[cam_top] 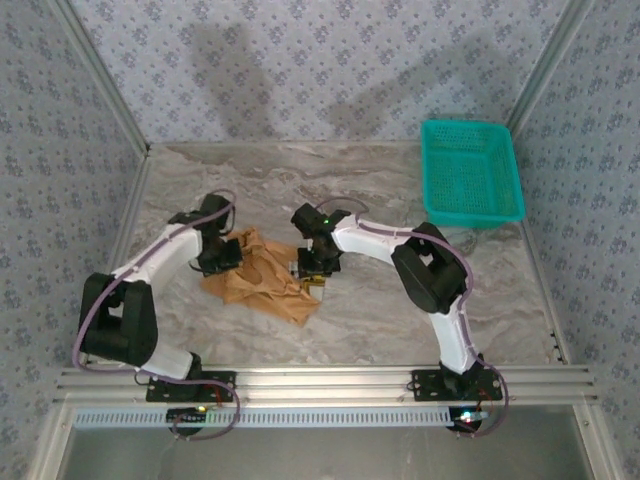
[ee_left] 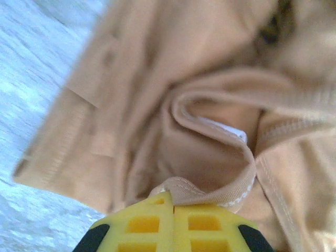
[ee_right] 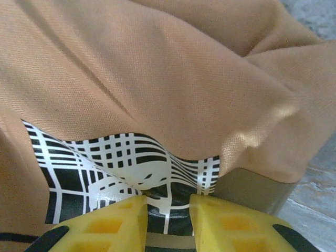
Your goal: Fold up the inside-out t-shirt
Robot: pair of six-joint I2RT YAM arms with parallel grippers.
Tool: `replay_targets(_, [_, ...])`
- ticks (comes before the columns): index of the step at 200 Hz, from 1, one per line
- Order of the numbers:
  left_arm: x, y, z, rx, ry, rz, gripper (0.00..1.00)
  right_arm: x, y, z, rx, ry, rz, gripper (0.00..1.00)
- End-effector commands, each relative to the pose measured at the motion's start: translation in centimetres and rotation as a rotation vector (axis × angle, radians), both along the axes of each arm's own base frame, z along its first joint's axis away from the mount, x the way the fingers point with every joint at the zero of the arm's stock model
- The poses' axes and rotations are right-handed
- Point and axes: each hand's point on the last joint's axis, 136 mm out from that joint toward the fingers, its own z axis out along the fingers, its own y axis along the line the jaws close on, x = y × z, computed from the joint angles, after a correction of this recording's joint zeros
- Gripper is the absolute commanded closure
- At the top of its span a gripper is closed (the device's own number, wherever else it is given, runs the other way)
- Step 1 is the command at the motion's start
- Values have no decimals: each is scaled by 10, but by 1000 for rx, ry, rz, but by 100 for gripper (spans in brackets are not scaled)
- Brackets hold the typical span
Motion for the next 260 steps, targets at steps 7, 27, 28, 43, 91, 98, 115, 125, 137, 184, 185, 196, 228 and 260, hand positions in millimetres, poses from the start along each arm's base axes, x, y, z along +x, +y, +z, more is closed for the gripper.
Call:
replay_targets(7, [27,23,20,-67,-53,81,100,-33,-43,-26,-175,80,14,70])
replay_targets(27, [46,31,12,-120,-36,129,100,-46,-47,-28,-198,88,31,70])
replay_targets(28, [47,31,10,-122,-32,130,100,-46,-47,-28,-198,88,32,70])
replay_targets(43, [57,34,0,-123,-1,141,100,-51,-48,-30,-215,88,44,69])
replay_targets(91, [54,36,-3,-119,44,127,89,-34,-45,-4,-200,33,34,68])
replay_targets(98, [48,34,2,-116,31,120,88,-28,-41,7,-180,6,30,67])
replay_targets(115, [31,37,11,-88,11,115,84,-17,-34,36,-139,-66,55,63])
replay_targets(125, [21,39,17,-78,-1,114,84,-11,-30,50,-119,-108,49,60])
replay_targets(137, [10,39,23,-75,-10,109,84,-11,-25,63,-85,-130,51,57])
replay_targets(184, [-24,-13,22,-201,-59,43,69,0,-4,71,27,-148,69,54])
replay_targets(185, [-25,-14,21,-207,-59,41,69,1,-3,71,29,-149,69,54])
replay_targets(196, [-30,-29,10,-259,-53,37,69,10,3,66,51,-153,67,54])
replay_targets(228, [-21,-39,-23,-279,-32,54,68,28,9,28,56,-58,26,55])
replay_targets(260, [10,-46,-41,-250,-10,23,69,1,-22,-7,-71,24,-27,57])
